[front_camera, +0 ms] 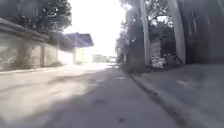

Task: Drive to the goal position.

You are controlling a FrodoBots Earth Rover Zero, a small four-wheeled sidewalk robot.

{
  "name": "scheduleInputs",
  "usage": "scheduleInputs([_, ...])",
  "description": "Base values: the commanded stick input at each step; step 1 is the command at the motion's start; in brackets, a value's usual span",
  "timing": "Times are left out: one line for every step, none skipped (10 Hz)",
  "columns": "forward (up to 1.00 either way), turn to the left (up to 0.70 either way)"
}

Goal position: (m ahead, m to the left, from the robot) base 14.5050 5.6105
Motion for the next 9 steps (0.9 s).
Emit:
scheduleInputs([1.00, 0.00])
scheduleInputs([1.00, 0.00])
scheduleInputs([1.00, 0.00])
scheduleInputs([1.00, 0.00])
scheduleInputs([1.00, 0.00])
scheduleInputs([1.00, 0.00])
scheduleInputs([1.00, 0.00])
scheduleInputs([1.00, 0.00])
scheduleInputs([1.00, 0.00])
